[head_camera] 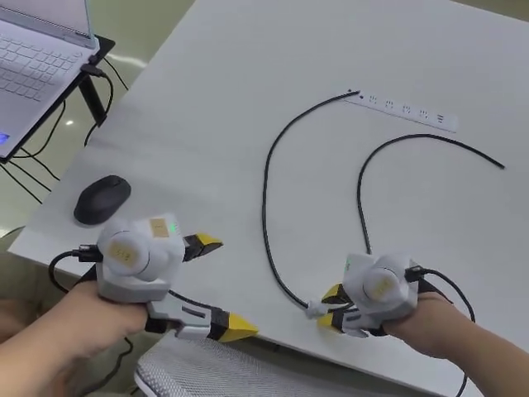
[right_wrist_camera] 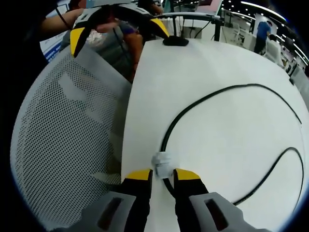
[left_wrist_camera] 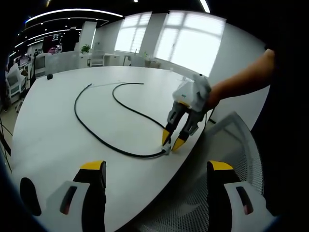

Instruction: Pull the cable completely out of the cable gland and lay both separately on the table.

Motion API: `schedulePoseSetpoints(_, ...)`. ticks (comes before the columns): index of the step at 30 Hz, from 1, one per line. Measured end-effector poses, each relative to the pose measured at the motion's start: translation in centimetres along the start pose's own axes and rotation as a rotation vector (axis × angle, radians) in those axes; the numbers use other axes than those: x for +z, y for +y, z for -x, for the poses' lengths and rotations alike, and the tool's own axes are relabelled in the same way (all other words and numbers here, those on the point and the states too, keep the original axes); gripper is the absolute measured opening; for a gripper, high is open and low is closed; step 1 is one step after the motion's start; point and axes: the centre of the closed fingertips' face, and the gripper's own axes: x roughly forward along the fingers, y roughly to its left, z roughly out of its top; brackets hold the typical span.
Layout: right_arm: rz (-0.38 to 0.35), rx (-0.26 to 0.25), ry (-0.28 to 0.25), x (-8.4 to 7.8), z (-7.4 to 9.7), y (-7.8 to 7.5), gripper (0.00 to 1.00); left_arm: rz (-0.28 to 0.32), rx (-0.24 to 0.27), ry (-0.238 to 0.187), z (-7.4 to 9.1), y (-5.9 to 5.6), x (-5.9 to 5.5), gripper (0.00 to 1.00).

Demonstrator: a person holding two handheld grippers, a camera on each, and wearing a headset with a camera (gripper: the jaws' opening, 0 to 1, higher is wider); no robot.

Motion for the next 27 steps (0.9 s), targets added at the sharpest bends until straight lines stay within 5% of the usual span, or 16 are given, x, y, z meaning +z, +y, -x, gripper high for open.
schedulePoseSetpoints(14, 0.006, -0.006, -0.017, 0.2, 0.1, -0.2, 0.07, 0.005, -0.003, 0.005, -0.2, -0.3, -0.1, 0.85)
schedulePoseSetpoints(27, -0.045, -0.005, -0.068, 2.0, 2.6, 0.3, 0.06, -0.018, -0.034, 0.008, -0.9, -1.2, 0.7, 0.82)
